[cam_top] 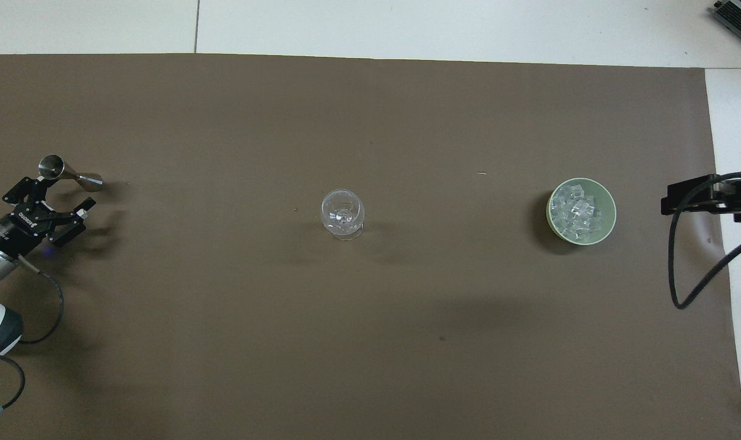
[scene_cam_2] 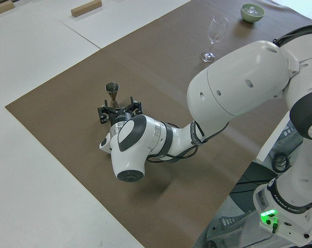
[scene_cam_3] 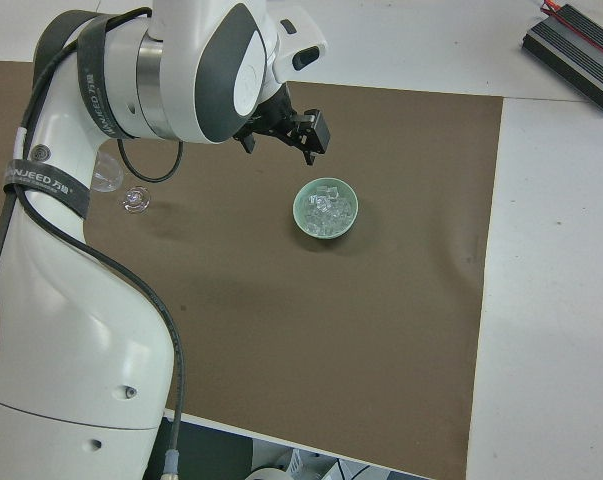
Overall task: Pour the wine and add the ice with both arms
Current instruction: 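Move the left gripper forward to the silver jigger, then close the left gripper around the silver jigger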
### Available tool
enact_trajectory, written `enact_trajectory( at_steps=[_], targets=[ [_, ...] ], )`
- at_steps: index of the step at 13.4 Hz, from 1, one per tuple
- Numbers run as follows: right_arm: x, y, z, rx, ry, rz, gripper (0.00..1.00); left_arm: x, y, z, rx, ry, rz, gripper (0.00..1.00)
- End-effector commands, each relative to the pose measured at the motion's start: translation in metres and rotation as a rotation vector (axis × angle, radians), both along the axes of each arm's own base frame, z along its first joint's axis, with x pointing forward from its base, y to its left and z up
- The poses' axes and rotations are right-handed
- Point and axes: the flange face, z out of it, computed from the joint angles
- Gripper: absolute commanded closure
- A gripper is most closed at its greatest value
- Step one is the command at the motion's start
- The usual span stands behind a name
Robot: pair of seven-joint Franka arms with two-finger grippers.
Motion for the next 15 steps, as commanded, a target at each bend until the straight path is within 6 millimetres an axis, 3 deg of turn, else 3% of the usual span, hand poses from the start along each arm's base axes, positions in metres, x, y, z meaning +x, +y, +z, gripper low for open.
enact_trajectory(
  at_steps=[1,9,15],
  targets=[
    [-0.0069,-0.0002,0.0010,0.021,0.005,0.020,0.00,0.0044,-0.0002,-0.0018,0.023,-0.011,0.017,0.00],
    [-0.0069,-0.0002,0.0010,0.021,0.005,0.020,0.00,0.0033,0.0035,-0.0072,0.024,0.005,0.055,0.00],
    [-0.0068,0.0006,0.0010,0.021,0.005,0.021,0.00,0.0063,-0.0005,-0.0071,0.008,0.000,0.071,0.06]
  ],
)
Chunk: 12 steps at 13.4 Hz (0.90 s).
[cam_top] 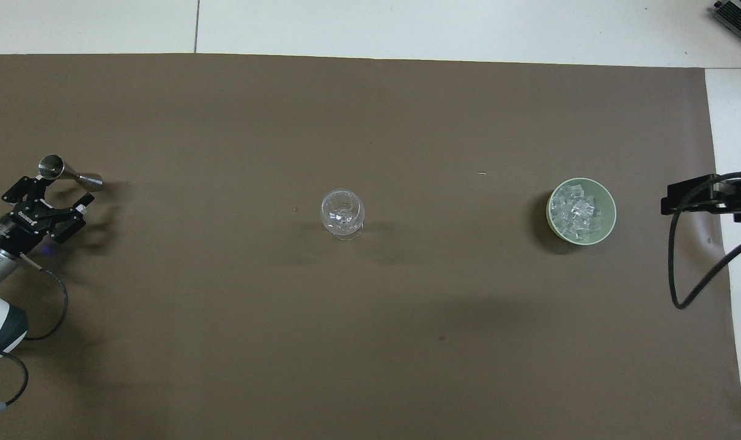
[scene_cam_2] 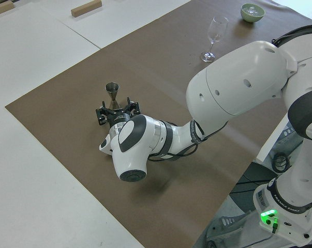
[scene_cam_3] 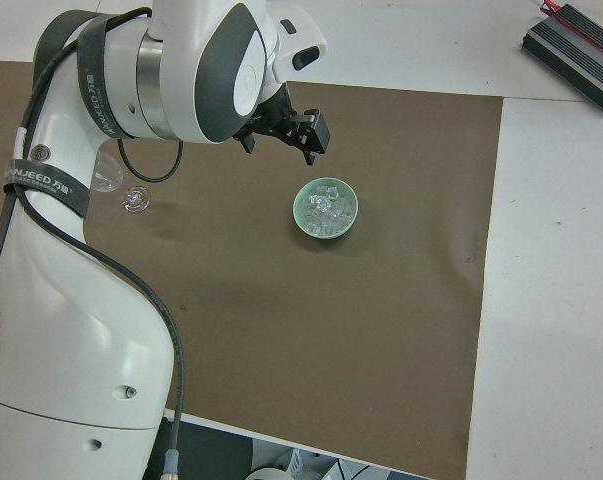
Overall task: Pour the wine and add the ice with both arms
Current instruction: 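Close the left gripper around the silver jigger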
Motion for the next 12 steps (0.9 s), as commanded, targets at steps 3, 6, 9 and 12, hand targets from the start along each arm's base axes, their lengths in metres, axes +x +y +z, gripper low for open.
enact_trajectory(
  at_steps=[3,6,9,12],
  targets=[
    [-0.0069,-0.0002,0.0010,0.021,0.005,0.020,0.00,0.0051,-0.0024,-0.0029,0.004,-0.005,0.022,0.14],
    [-0.0069,-0.0002,0.0010,0.021,0.005,0.020,0.00,0.0055,-0.0029,-0.0029,0.003,-0.005,0.025,0.23],
    [-0.0068,0.0006,0.0010,0.021,0.005,0.021,0.00,0.0054,-0.0028,-0.0041,0.005,-0.001,0.032,0.26],
    [-0.0069,-0.0002,0.0010,0.021,0.005,0.020,0.00,0.0072,-0.0056,-0.0052,-0.008,-0.003,0.045,0.30]
  ],
)
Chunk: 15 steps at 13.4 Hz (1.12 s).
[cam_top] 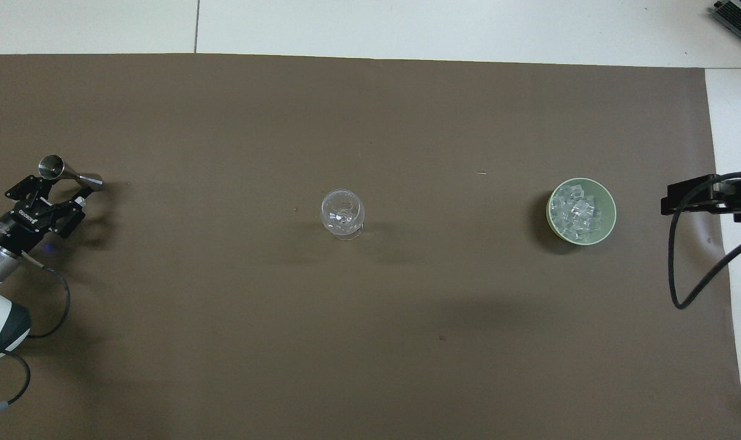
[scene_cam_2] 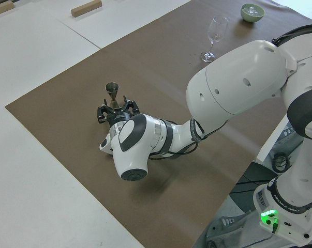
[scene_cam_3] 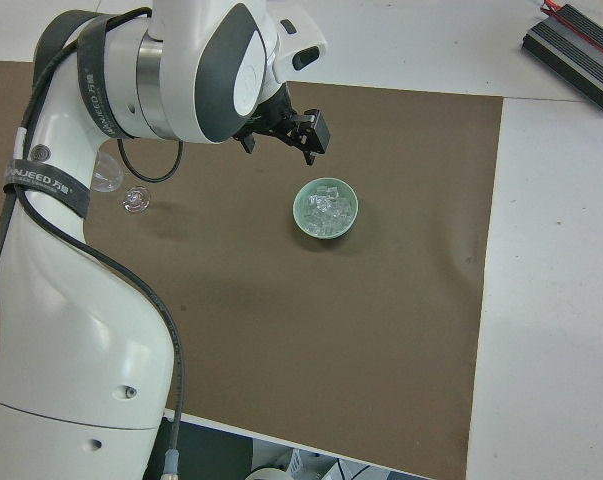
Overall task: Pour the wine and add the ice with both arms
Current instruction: 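Close the left gripper around the silver jigger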
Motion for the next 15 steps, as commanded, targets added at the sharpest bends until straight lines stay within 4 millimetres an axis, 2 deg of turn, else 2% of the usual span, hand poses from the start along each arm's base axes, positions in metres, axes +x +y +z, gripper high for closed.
enact_trajectory(
  at_steps=[1,6,15],
  targets=[
    [-0.0069,-0.0002,0.0010,0.021,0.005,0.020,0.00,0.0052,-0.0036,-0.0040,0.005,0.000,0.022,0.31],
    [-0.0069,-0.0002,0.0010,0.021,0.005,0.020,0.00,0.0051,-0.0025,-0.0038,0.001,-0.001,0.030,0.40],
    [-0.0069,-0.0002,0.0010,0.021,0.005,0.020,0.00,0.0063,0.0001,-0.0017,-0.003,-0.007,0.039,0.48]
  ],
)
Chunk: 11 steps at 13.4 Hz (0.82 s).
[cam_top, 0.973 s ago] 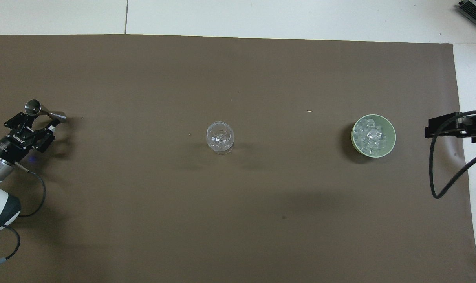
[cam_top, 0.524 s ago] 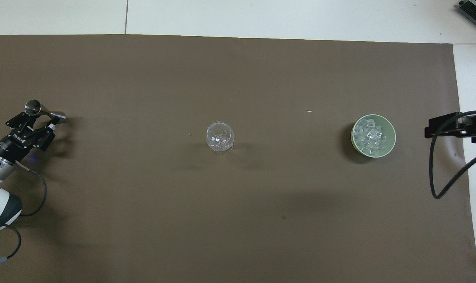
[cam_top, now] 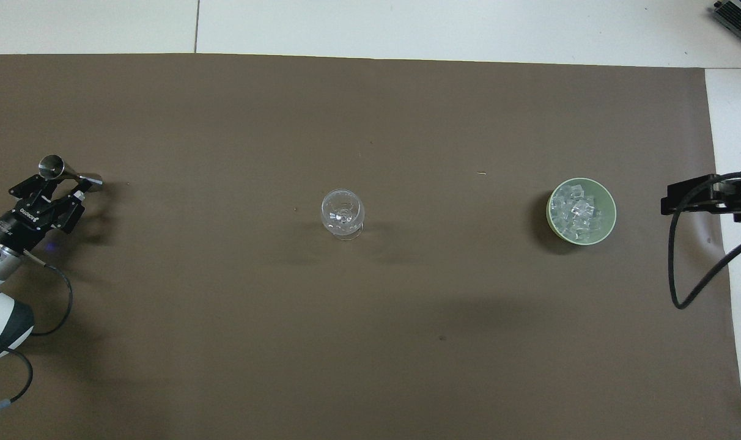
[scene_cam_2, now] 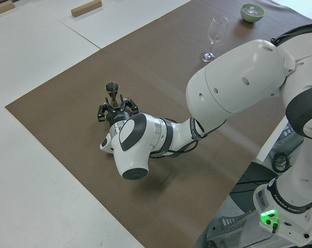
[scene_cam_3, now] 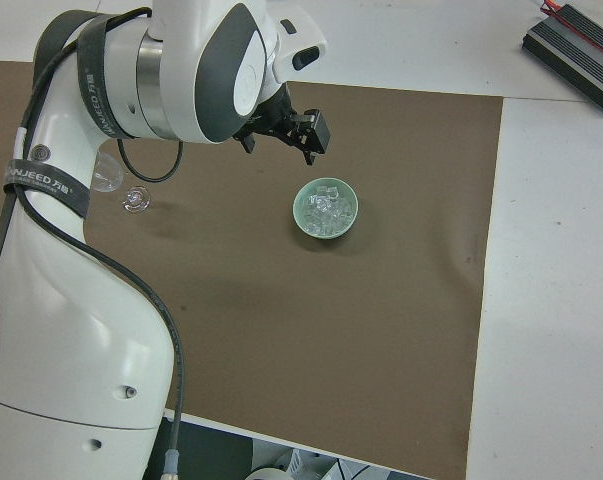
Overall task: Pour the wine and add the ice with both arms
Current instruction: 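Close the left gripper around the silver jigger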
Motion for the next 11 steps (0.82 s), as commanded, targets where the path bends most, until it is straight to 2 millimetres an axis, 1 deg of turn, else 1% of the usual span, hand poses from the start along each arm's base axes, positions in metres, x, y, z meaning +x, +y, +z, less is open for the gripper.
enact_trajectory(
  at_steps=[1,11],
  targets=[
    [-0.0069,-0.0002,0.0010,0.021,0.005,0.020,0.00,0.0043,0.0019,-0.0008,0.008,-0.005,0.022,0.48],
    [-0.0069,-0.0002,0.0010,0.021,0.005,0.020,0.00,0.0052,0.0014,-0.0003,0.000,-0.009,0.031,0.59]
  ],
)
